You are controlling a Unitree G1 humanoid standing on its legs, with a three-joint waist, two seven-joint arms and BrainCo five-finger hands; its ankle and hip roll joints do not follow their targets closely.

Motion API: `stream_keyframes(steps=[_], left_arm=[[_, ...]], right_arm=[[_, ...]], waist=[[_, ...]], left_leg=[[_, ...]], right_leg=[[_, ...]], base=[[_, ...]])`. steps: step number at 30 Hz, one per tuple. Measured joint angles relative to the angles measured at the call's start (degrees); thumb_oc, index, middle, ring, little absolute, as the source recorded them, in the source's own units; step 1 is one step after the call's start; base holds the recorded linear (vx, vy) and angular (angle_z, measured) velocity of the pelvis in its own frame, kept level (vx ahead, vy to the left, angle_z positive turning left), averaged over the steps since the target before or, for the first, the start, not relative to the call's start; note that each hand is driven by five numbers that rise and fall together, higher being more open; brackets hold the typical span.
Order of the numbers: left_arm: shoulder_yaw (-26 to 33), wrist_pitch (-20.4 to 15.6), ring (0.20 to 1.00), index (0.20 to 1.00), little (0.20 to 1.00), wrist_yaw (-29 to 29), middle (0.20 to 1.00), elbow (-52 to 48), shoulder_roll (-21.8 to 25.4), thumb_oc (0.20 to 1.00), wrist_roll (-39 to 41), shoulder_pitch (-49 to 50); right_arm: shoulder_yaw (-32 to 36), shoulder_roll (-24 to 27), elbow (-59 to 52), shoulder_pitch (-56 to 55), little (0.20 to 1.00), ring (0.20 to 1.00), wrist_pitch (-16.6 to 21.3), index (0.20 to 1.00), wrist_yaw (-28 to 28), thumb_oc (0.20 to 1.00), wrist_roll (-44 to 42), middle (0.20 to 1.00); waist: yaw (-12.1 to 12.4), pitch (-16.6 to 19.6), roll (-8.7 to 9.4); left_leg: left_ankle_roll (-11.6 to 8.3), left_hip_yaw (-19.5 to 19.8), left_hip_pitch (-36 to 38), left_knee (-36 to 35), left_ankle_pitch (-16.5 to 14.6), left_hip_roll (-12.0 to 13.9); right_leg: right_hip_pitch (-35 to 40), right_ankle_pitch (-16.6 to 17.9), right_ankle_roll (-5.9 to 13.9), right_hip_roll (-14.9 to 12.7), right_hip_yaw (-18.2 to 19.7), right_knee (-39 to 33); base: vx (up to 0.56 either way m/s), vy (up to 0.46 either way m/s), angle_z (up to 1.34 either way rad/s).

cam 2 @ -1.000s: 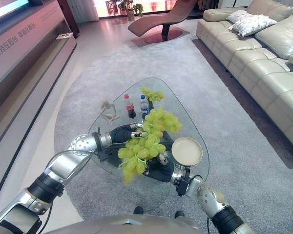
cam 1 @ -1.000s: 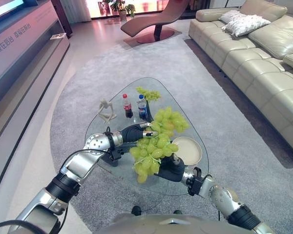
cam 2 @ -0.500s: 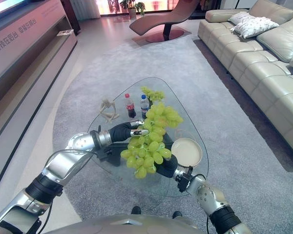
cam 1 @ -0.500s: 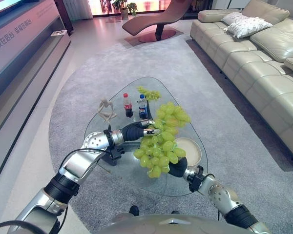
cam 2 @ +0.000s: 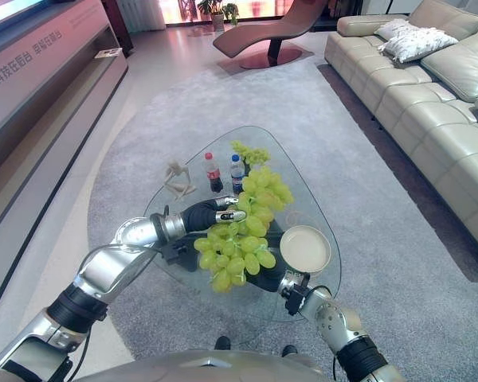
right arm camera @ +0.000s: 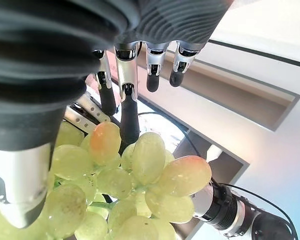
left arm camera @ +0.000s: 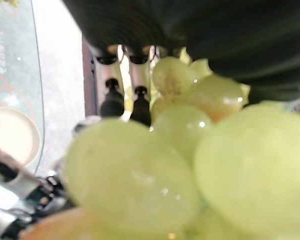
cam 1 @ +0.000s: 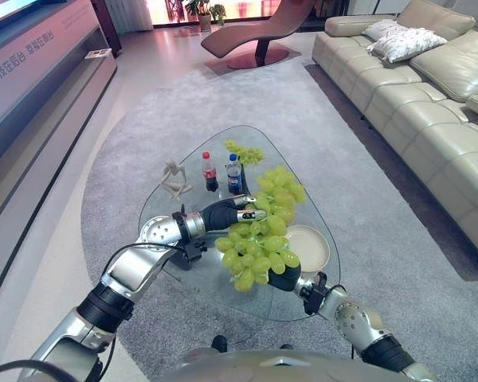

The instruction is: Pick up fruits into the plate

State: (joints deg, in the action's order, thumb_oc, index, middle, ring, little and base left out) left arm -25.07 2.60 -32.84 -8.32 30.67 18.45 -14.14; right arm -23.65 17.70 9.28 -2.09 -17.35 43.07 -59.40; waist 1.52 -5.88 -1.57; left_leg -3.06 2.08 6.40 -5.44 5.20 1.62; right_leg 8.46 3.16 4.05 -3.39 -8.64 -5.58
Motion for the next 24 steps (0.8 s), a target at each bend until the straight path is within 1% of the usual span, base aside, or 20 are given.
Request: stream_keyframes(steps=[4, 7, 8, 16, 24], left_arm=[[-0.4, 1.0, 0.200, 0.200, 0.200, 0.0, 0.200, 0.0, -0.7, 0.200, 0.0, 0.0], [-1.3, 1.0, 0.200, 0.200, 0.200, 0.0, 0.200, 0.0, -0.8, 0.200, 0.0, 0.1], [-1.6, 1.0, 0.200, 0.200, 0.200, -0.1, 0.200, 0.0, -0.8, 0.200, 0.0, 0.1], [-1.9, 1.1, 0.200, 0.200, 0.200, -0.1, 0.200, 0.0, -1.3, 0.200, -0.1, 0.3], [-2.0, 1.1, 0.200, 0.200, 0.200, 0.1, 0.200, 0.1, -2.1, 0.200, -0.1, 0.6]], right_arm=[[-1.3, -0.1, 0.0, 0.0, 1.000, 1.000, -0.2, 1.000, 1.0, 1.000, 0.0, 1.000], [-2.2, -0.2, -0.4, 0.0, 1.000, 1.000, -0.4, 1.000, 1.4, 1.000, -0.1, 1.000], [-2.2, -0.1, -0.3, 0.0, 0.200, 0.200, -0.4, 0.200, 1.6, 0.200, -0.1, 0.200], [-2.6, -0.1, -0.7, 0.1, 0.200, 0.200, -0.7, 0.200, 2.2, 0.200, -0.1, 0.200], [-3.6, 0.0, -0.7, 0.2, 0.200, 0.200, -1.4, 0.200, 2.2, 0.200, -0.2, 0.200]], waist=[[0.0, 0.0, -0.05], [0.0, 0.0, -0.16], [0.0, 0.0, -0.20], [0.0, -0.4, -0.94], [0.0, -0.4, -0.99]], left_leg=[[0.01, 0.0, 0.0, 0.0, 0.0, 0.0], [0.01, 0.0, 0.0, 0.0, 0.0, 0.0], [0.01, 0.0, 0.0, 0.0, 0.0, 0.0], [0.01, 0.0, 0.0, 0.0, 0.0, 0.0], [0.02, 0.0, 0.1, 0.0, 0.0, 0.0]], right_leg=[[0.0, 0.0, -0.01, 0.0, 0.0, 0.0], [0.0, 0.0, -0.01, 0.0, 0.0, 0.0], [0.0, 0.0, -0.01, 0.0, 0.0, 0.0], [0.0, 0.0, -0.01, 0.0, 0.0, 0.0], [0.1, 0.0, -0.02, 0.0, 0.0, 0.0]], base=[[0.01, 0.000, 0.00], [0.00, 0.000, 0.00], [0.00, 0.000, 0.00], [0.00, 0.000, 0.00], [0.00, 0.000, 0.00]])
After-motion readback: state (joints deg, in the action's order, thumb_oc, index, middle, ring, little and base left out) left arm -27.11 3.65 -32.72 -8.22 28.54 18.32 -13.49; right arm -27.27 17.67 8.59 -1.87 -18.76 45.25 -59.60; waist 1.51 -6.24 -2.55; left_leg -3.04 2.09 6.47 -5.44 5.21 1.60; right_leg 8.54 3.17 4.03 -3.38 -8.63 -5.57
